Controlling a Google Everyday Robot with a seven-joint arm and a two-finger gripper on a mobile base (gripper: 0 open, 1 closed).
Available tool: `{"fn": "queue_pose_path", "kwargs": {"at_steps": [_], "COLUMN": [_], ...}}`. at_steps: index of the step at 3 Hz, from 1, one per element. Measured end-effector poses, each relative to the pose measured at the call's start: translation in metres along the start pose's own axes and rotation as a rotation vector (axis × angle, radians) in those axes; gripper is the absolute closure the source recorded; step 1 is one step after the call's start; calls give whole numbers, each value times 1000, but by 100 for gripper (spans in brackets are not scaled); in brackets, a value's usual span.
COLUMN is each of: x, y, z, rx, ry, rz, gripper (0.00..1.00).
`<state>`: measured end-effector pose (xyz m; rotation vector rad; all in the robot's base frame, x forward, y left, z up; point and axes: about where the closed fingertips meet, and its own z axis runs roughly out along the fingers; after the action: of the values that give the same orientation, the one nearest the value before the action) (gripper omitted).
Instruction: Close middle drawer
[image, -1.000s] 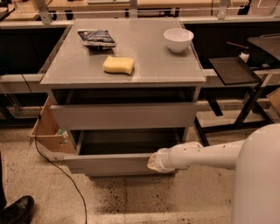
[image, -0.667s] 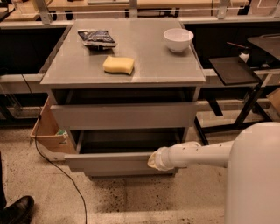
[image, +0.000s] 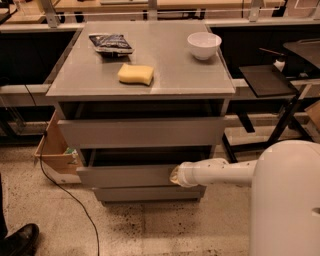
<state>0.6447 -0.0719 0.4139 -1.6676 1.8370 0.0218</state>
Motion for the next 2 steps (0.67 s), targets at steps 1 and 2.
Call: {"fn": "queue_pose_path", "kwargs": {"at_steps": [1,2], "x": [3,4], "y": [-14,-23], "z": [3,8], "rx": [34,60], "ry": [-4,-18], "rz": [-11,-16], "gripper": [100,100]}}
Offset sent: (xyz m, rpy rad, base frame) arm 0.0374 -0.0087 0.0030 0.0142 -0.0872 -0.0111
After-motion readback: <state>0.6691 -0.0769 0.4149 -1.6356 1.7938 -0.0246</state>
